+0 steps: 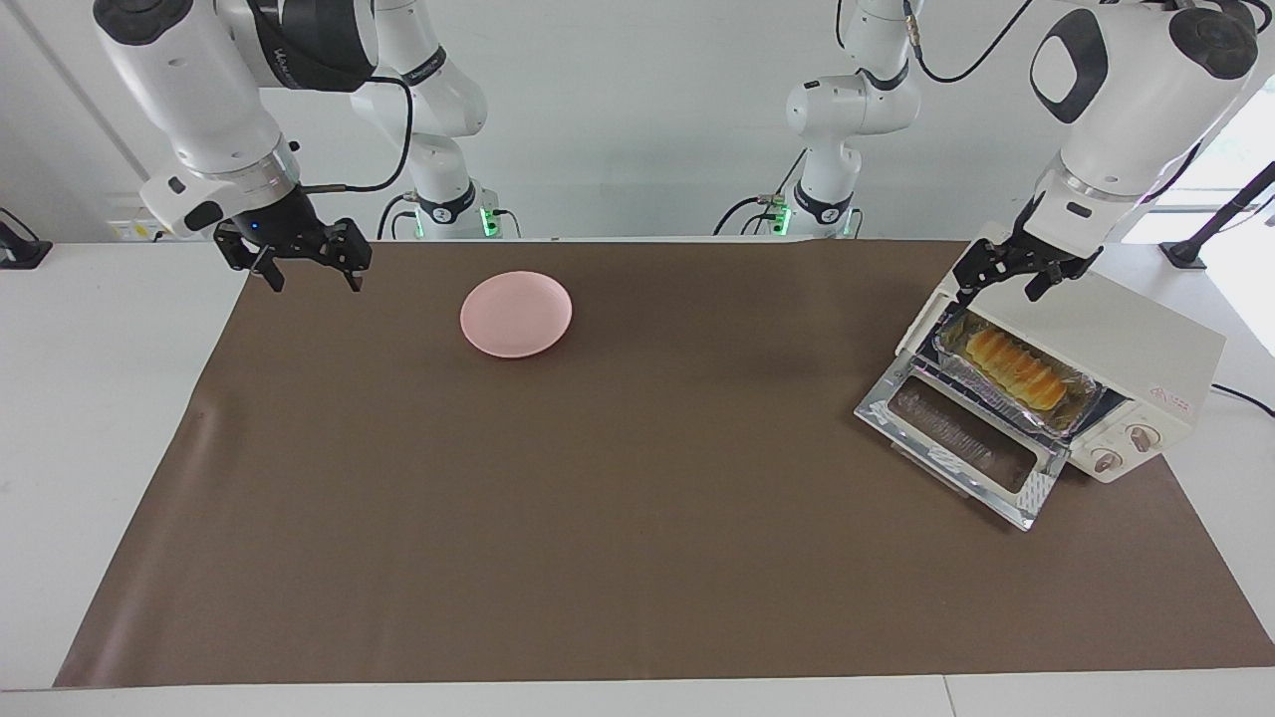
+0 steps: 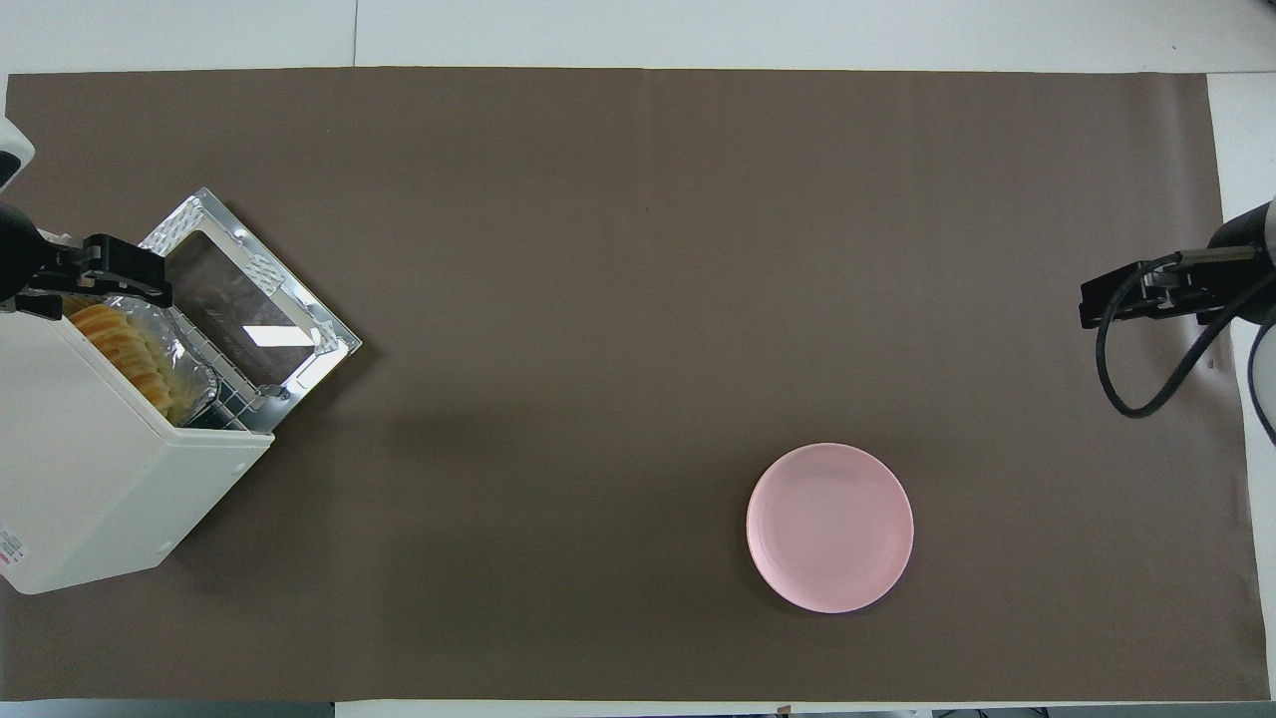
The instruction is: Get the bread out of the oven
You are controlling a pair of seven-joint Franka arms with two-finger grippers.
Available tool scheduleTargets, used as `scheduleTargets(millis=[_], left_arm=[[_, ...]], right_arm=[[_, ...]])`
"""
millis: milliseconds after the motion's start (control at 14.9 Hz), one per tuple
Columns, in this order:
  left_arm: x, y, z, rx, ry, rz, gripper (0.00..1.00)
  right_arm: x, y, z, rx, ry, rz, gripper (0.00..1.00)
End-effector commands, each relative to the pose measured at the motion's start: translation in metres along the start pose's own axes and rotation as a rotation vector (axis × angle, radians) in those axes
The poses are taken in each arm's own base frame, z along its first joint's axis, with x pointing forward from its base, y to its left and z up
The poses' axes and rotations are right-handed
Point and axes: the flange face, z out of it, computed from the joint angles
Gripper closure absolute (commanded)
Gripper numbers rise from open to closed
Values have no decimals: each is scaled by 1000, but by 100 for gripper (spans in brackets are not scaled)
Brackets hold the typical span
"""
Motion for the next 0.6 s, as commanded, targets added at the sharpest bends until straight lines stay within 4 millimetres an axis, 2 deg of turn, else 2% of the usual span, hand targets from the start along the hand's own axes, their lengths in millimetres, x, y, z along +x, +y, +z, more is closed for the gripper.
scheduleTargets(millis=[0, 134, 201, 268, 535], left_arm=[[54, -1, 29, 74, -15, -83, 0], [86, -4, 51, 96, -16, -120, 0], [94, -14, 61, 104, -17, -148, 0], [98, -20, 65, 108, -3, -173, 0], [109, -13, 98, 144, 23, -289, 0]], right_arm=[[-6, 3, -2, -17, -4, -24, 0], [-6, 3, -2, -17, -3, -24, 0], [-6, 3, -2, -17, -3, -24, 0], [-6, 3, -2, -17, -3, -24, 0], [-6, 3, -2, -17, -3, -24, 0]])
